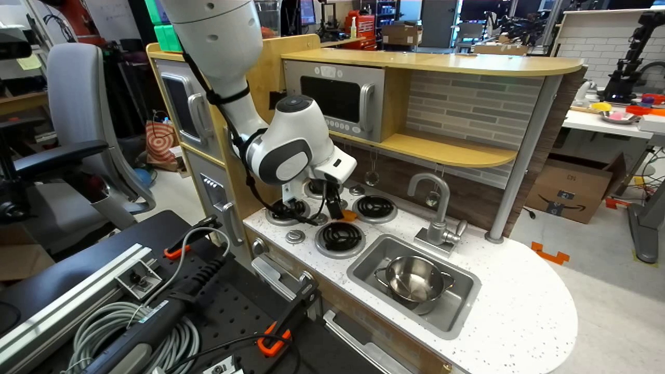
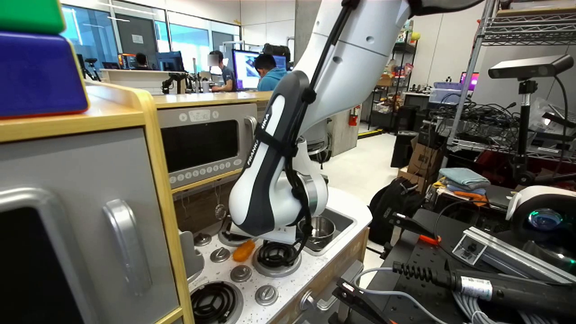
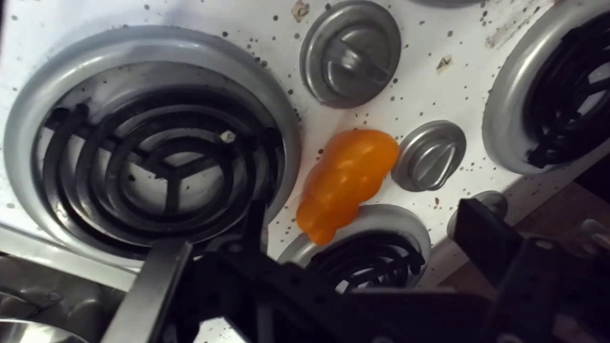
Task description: Remove the orange object from the stove and put it inside the silver pot in the sink
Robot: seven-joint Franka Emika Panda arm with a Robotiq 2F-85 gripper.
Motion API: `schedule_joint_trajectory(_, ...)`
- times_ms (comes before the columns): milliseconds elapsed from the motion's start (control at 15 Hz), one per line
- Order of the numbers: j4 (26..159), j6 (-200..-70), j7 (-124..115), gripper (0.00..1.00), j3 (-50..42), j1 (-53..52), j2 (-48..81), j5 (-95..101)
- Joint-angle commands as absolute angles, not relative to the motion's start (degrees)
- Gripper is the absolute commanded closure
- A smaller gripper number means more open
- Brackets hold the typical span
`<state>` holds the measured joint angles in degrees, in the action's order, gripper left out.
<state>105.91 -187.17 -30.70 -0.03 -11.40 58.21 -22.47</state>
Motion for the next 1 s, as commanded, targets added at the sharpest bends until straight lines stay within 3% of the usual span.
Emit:
schedule_joint_trajectory(0, 101.80, -190.21, -28.77, 0.00, 2.03, -10.15, 61.51, -23.48)
schedule_joint_trajectory(800, 98.69, -189.28, -29.42, 0.00, 3.53, -9.13, 63.95, -25.14)
schedule_joint_trajectory(933, 98.56, -189.01, -29.62, 0.28, 3.54, -8.63, 64.13, -25.88)
